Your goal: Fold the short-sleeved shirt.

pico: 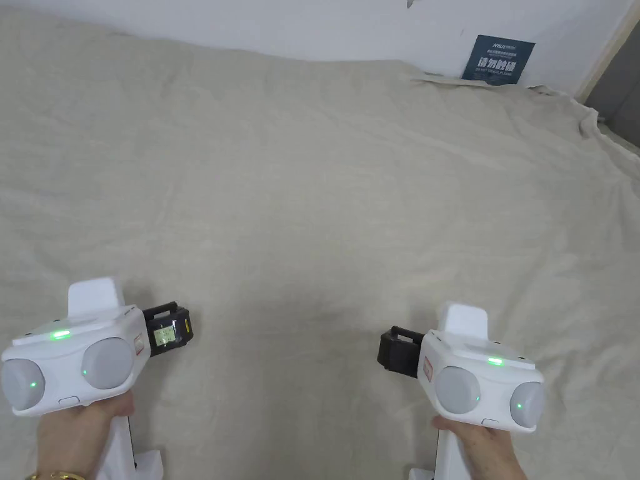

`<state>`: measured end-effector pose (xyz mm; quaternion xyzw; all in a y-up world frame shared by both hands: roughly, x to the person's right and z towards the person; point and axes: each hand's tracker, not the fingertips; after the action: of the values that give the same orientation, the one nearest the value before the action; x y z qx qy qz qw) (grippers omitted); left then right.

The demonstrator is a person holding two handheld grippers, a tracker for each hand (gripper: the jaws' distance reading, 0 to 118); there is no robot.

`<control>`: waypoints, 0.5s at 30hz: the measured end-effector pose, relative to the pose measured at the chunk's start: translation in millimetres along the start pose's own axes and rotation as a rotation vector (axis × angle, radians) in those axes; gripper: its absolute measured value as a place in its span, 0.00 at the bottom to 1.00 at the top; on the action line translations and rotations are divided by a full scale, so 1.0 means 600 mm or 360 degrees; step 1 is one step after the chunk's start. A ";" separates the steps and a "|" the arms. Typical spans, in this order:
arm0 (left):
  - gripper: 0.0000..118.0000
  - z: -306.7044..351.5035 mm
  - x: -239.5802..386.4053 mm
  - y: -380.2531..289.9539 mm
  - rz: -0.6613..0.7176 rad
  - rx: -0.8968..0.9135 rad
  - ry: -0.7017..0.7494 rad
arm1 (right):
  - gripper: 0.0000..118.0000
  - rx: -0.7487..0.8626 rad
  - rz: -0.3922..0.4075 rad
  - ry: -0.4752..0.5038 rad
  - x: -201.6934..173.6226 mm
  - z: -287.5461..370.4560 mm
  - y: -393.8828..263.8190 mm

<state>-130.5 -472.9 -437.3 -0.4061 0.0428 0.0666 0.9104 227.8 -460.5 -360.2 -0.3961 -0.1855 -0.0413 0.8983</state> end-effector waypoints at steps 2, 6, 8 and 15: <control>1.00 -0.005 0.006 -0.018 -0.0093 0.0028 -0.0010 | 0.99 -0.0028 -0.0017 -0.0046 0.001 -0.013 -0.005; 1.00 -0.004 0.024 -0.014 -0.0124 0.0017 0.0082 | 1.00 -0.0108 -0.0122 0.0038 0.017 -0.027 -0.007; 1.00 0.001 0.017 -0.010 -0.0106 0.0015 0.0056 | 1.00 -0.0114 -0.0165 0.0105 0.030 -0.034 -0.013; 1.00 -0.001 0.018 -0.011 -0.0104 0.0007 0.0055 | 1.00 -0.0124 -0.0142 0.0074 0.030 -0.056 -0.014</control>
<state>-118.8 -477.1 -434.3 -0.4065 0.0453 0.0297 0.9121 252.9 -489.5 -368.4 -0.4209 -0.1803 -0.0978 0.8836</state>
